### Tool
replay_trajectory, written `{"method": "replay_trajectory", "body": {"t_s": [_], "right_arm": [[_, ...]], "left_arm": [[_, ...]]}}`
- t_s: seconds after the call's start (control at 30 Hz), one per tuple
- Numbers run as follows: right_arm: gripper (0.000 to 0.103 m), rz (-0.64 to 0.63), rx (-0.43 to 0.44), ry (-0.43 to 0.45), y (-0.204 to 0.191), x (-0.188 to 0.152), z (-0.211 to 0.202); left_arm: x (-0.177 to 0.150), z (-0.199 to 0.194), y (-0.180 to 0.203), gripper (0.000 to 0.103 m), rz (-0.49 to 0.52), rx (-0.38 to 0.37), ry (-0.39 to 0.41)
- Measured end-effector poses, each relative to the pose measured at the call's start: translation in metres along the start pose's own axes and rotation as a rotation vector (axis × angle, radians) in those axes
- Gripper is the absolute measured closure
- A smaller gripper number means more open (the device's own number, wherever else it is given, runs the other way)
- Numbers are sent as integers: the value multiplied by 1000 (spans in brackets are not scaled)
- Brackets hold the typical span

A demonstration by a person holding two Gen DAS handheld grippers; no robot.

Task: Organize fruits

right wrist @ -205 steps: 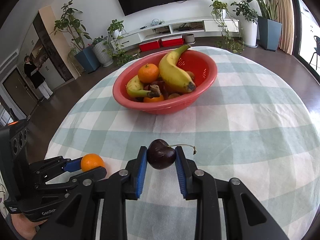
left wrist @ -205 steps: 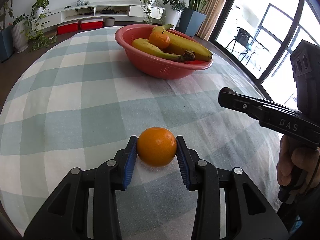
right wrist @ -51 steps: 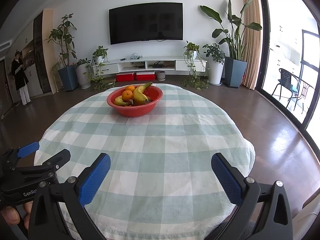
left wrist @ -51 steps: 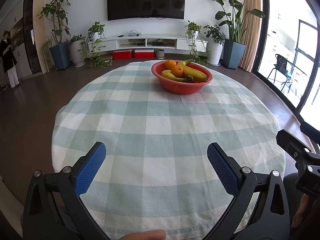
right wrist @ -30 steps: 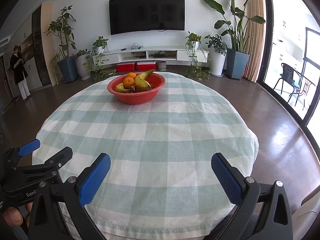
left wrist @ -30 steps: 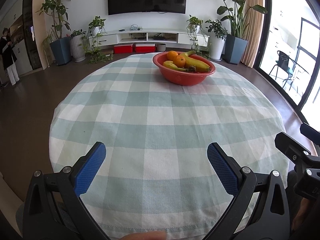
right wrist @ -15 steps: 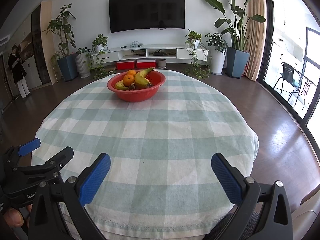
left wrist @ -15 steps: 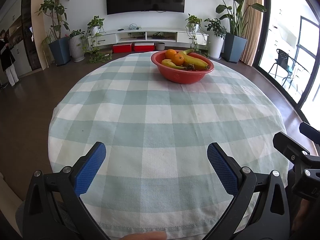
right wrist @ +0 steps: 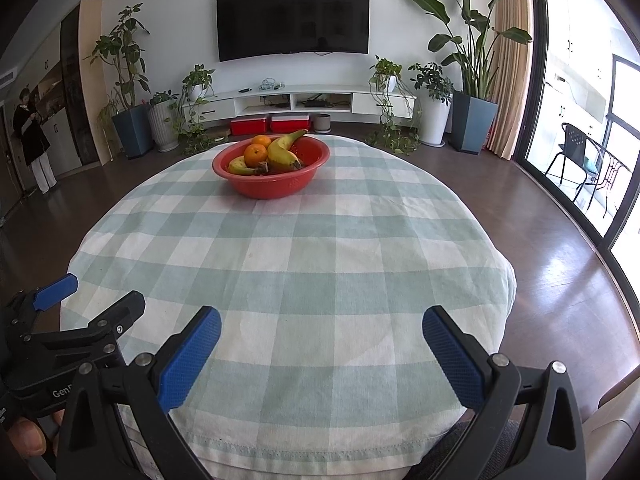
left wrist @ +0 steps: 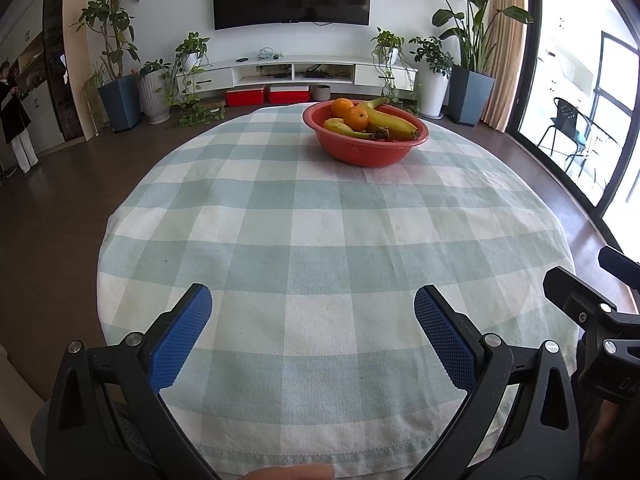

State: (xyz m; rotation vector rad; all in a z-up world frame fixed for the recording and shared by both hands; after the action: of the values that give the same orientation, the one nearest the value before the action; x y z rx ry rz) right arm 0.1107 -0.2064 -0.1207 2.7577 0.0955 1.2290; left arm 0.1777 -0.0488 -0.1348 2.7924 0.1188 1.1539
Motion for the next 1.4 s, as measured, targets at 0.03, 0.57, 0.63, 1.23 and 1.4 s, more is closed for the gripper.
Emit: {"method": "replay_trajectory", "body": {"t_s": [0.03, 0.57, 0.63, 1.23, 1.4], "right_arm": [[0, 1, 0, -3, 0, -1, 0], [0, 7, -8, -23, 1, -1, 0], [0, 6, -7, -23, 1, -1, 0], [0, 5, -8, -26, 0, -2, -1], [0, 5, -8, -26, 0, -1, -1]], "left_arm": [[0, 0, 0, 0, 0, 0, 0], [0, 0, 0, 0, 2, 1, 1], [0, 0, 0, 0, 2, 2, 1], [-1, 0, 0, 0, 3, 1, -1], [-2, 0, 0, 0, 3, 0, -1]]}}
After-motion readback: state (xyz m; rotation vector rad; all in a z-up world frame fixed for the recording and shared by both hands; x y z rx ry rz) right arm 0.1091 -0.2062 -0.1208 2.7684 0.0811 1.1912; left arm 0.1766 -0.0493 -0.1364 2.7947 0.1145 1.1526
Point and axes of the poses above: each gripper's, at about its wrist camera, not at the fingertips, and z roughly the way its jaws point, y to its right, x to its top, the point moved 10 cm from there along z, roughly the way its jaws point, and after that the axes turned 9 degrees about -z, right-handed, at the moved point
